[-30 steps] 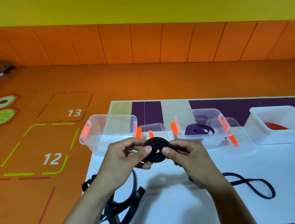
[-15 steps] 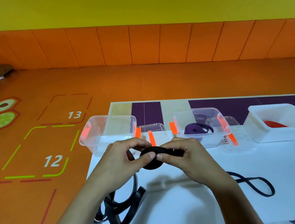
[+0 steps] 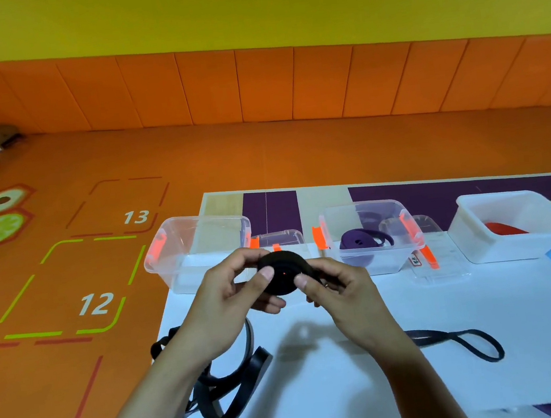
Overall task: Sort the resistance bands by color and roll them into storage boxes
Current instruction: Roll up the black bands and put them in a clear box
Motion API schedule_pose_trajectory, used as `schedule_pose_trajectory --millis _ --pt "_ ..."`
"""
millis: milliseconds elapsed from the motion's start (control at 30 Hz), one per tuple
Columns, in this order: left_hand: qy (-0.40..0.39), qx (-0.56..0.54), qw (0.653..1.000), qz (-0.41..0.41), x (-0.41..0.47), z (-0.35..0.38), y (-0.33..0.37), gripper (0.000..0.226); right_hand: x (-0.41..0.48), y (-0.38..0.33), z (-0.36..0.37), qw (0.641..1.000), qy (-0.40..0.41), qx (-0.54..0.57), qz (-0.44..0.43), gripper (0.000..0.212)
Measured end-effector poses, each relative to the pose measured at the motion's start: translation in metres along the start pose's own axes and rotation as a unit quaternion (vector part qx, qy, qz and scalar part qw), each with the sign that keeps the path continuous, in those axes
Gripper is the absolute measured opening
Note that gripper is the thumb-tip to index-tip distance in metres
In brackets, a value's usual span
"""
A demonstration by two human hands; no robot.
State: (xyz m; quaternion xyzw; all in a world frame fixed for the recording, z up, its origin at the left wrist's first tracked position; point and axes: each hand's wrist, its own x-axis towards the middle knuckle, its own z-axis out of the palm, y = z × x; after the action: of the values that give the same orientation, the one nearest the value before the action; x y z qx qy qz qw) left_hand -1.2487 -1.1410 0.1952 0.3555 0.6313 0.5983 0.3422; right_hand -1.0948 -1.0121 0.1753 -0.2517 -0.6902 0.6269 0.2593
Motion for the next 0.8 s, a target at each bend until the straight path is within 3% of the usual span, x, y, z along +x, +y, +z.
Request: schedule_pose_trajectory --millis 233,300,400,567,800 --pt "-0.022 -0.133 0.988 -0.075 -0.007 0.015 -0.005 0.021 -0.004 0.0 -0.001 1.0 0.028 0.007 0.005 0.011" --pt "-0.025 -0.059 0.994 -0.084 -0.008 0.013 -0.004 0.012 -0.006 -0.002 -0.005 0.999 0.019 -0.026 -0.005 0.013" --pt "-0.025 0.164 0.986 -0.037 -0.01 0.002 0.004 0.013 -0.007 -0.007 -0.008 0.996 -0.022 -0.082 -0.02 0.017" --pt "-0.09 0.213 0.973 0.024 -0.009 -0.007 0.017 0.008 -0.005 -0.013 -0.005 0.992 -0.025 -0.12 -0.042 0.011" --pt "-0.031 0.071 0.997 0.024 -0.008 -0.002 0.005 0.017 -0.006 -0.009 -0.002 1.0 0.007 -0.007 -0.007 0.011"
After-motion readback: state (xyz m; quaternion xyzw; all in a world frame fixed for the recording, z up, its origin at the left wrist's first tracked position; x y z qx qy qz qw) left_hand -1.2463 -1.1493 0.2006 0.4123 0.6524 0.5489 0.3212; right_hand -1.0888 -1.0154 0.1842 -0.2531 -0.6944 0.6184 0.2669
